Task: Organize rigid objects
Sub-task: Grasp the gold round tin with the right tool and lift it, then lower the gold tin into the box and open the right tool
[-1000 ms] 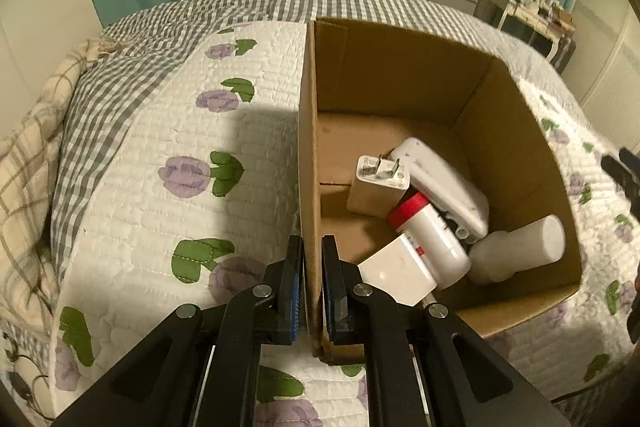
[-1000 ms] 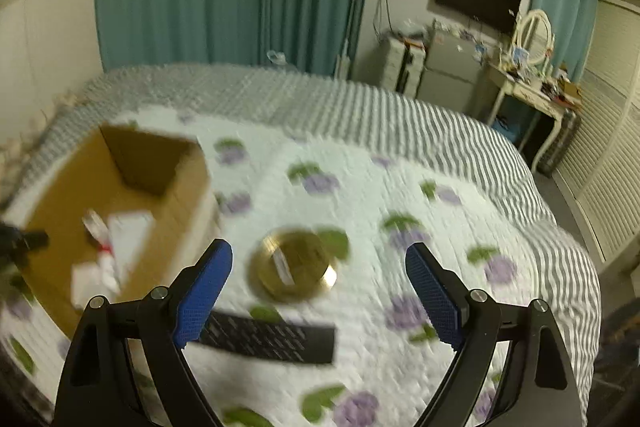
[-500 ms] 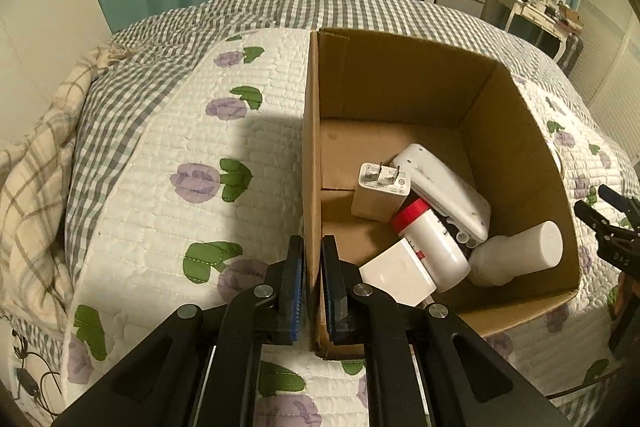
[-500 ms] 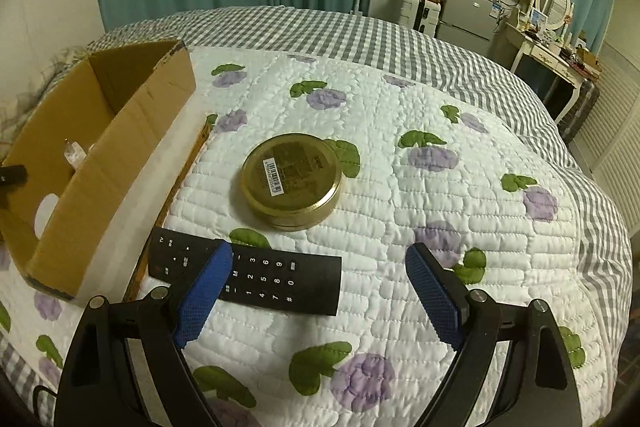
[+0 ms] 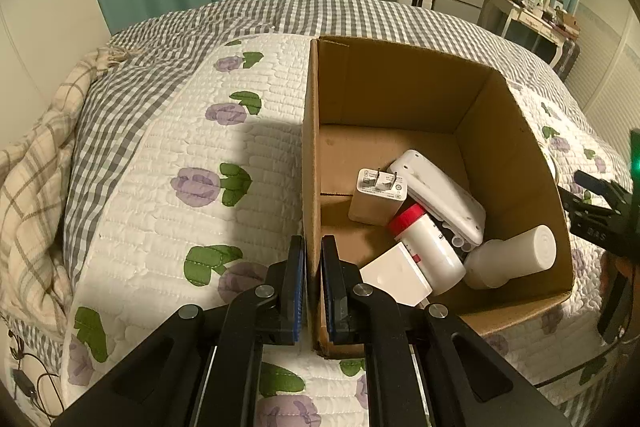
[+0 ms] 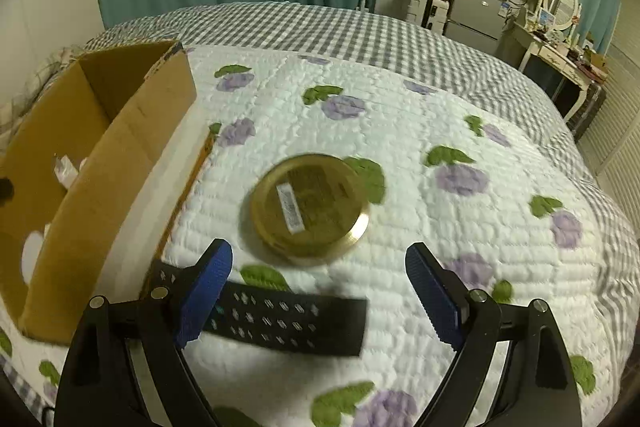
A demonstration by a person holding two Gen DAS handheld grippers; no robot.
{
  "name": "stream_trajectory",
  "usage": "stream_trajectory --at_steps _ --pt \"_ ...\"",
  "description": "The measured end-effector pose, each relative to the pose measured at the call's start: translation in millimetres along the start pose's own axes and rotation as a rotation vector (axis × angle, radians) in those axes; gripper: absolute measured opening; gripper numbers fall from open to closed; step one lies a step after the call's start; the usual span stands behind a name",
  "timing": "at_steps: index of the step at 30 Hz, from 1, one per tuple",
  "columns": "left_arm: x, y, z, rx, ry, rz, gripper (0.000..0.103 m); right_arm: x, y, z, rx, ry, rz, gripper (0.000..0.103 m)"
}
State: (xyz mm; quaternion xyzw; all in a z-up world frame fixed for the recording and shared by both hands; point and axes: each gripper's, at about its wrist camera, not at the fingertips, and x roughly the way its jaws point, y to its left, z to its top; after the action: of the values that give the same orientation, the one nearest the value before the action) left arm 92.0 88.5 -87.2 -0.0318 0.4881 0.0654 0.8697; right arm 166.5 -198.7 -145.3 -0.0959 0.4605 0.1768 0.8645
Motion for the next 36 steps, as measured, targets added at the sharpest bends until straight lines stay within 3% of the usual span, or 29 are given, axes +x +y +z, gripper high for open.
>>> stream_trajectory --at_steps 4,10,16,21,30,36 --pt "0 2 0 -0.003 -0.003 -0.003 0.008 15 10 11 -0.013 0.011 0.012 0.089" --pt "2 5 2 -0.019 -0.008 -0.022 0.008 36 14 21 -0.014 0.036 -0.041 0.089" --pt "3 7 2 -0.028 -0.015 -0.042 0.008 52 9 23 0.016 0.077 -0.072 0.077" --pt "3 6 2 -0.027 -0.015 -0.041 0.008 48 7 20 0.041 0.054 -0.073 0.077" --pt "4 7 1 -0.033 -0.02 -0.038 0.008 -17 18 38 -0.004 -0.079 -0.055 0.077" --pt "4 7 2 -0.041 -0.024 -0.046 0.008 -70 55 66 -0.081 -0.198 0.019 0.077"
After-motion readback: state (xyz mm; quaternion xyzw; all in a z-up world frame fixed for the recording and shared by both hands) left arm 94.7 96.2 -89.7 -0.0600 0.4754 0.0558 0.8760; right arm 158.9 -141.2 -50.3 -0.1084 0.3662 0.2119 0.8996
